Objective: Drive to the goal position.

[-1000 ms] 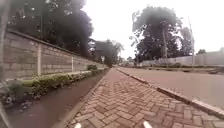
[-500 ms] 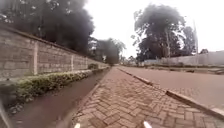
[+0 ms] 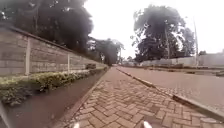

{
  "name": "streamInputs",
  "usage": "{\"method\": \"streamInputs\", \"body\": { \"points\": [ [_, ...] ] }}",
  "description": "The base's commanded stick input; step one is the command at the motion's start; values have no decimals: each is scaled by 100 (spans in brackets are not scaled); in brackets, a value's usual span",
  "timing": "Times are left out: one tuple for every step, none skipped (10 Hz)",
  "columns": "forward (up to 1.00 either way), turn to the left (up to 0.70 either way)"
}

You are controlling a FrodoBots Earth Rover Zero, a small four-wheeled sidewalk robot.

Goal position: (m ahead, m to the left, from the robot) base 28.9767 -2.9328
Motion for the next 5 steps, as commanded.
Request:
{"method": "streamInputs", "body": {
  "points": [
    [70,0],
    [70,4],
    [70,10],
    [70,-35],
    [70,-35]
  ]
}}
